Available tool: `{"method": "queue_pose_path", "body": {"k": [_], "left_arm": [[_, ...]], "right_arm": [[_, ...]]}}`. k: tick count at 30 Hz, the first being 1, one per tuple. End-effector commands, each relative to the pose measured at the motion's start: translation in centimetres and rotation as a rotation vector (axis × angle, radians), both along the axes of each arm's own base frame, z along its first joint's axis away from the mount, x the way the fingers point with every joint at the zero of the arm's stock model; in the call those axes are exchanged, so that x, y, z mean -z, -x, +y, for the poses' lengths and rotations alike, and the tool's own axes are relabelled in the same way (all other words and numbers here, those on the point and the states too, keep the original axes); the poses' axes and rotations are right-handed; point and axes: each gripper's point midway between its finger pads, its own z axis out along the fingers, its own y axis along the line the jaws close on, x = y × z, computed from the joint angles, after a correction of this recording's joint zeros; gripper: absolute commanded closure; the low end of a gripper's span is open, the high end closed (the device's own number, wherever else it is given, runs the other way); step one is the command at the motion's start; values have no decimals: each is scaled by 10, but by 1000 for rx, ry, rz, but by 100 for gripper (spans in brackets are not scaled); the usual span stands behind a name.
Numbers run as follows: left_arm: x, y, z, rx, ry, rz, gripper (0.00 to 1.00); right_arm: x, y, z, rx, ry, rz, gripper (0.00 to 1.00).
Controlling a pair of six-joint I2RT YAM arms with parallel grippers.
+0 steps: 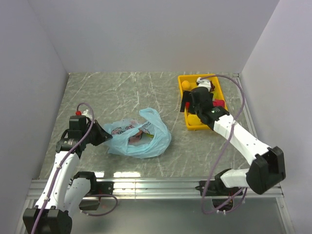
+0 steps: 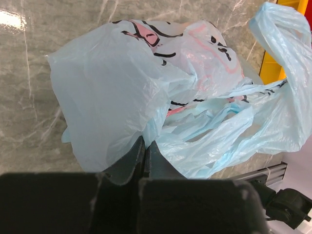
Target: Untie the knot of the plastic bag and take out the fruit
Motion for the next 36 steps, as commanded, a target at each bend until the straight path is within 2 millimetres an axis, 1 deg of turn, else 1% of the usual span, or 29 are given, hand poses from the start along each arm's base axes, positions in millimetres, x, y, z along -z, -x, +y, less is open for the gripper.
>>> {"method": "queue_pose_path", "body": {"k": [1, 2, 3, 4, 5, 6, 7, 8, 9, 10, 11, 12, 13, 14, 15, 16, 18, 19, 21, 22, 23, 26, 27, 28, 29, 32, 33, 35, 36], "left_arm": [[-11, -5, -6, 46, 10, -58, 100], [-10, -5, -5, 43, 9, -57, 99], [-10, -7, -5, 38, 10, -58, 99], [-9, -7, -5, 34, 10, -57, 99], [-7, -8, -5, 34, 12, -49, 100], [-8, -10, -5, 31, 15, -53, 99], [-6, -10, -6, 30, 20, -49, 100], [-6, -11, -7, 28, 26, -48, 99], [-7, -13, -7, 27, 31, -52, 99], [-8, -15, -7, 20, 32, -62, 99], [-11, -17, -6, 12, 31, -75, 99], [-12, -18, -5, -3, 32, -77, 100], [-16, -21, -2, -21, 23, -89, 99], [-19, -23, -1, -33, 25, -95, 99], [-19, -24, 1, -44, 22, -94, 99], [-21, -25, 2, -56, 19, -99, 99], [-23, -26, 3, -75, 26, -99, 99], [-24, -27, 3, -82, 30, -100, 100], [-27, -29, 0, -84, 55, -110, 100], [-26, -29, 0, -85, 60, -107, 99], [-25, -30, -1, -88, 69, -102, 100], [-22, -28, -2, -88, 74, -88, 100], [-21, -27, -2, -87, 73, -87, 100], [-20, -26, -2, -88, 74, -83, 99], [-20, -26, -2, -87, 73, -84, 100], [-18, -25, -2, -79, 70, -77, 100], [-17, -25, -3, -75, 71, -74, 100], [-16, -25, -5, -61, 78, -64, 99], [-15, -24, -6, -57, 79, -63, 99]], "right_arm": [[-53, 20, 42, -188, -8, -139, 1], [-70, 42, 85, -352, -55, -177, 5], [-84, 52, 106, -437, -77, -205, 12], [-91, 63, 124, -501, -103, -211, 14], [-90, 75, 147, -574, -122, -196, 17], [-97, 94, 175, -663, -145, -199, 24], [-96, 106, 192, -716, -152, -188, 27], [-82, 112, 209, -758, -138, -150, 30], [-81, 128, 230, -828, -146, -138, 35], [-61, 131, 244, -856, -124, -91, 37], [-53, 135, 252, -868, -121, -66, 40], [-48, 139, 261, -885, -124, -48, 46], [-30, 144, 272, -912, -113, -6, 48], [-23, 147, 279, -924, -127, 16, 49], [-18, 146, 285, -924, -133, 35, 53], [1, 145, 290, -920, -113, 75, 59], [12, 139, 293, -880, -114, 93, 67], [23, 137, 295, -865, -100, 106, 68], [32, 127, 293, -817, -89, 109, 68], [43, 123, 292, -794, -70, 121, 68], [45, 115, 293, -767, -83, 116, 66], [53, 94, 292, -679, -120, 108, 46], [52, 89, 292, -653, -132, 101, 29], [55, 83, 291, -624, -137, 98, 21], [54, 76, 291, -589, -159, 84, 9], [51, 59, 294, -541, -199, 51, 0], [47, 55, 297, -547, -218, 41, 0], [53, 50, 306, -563, -225, 41, 0], [49, 45, 311, -564, -238, 31, 0]]}}
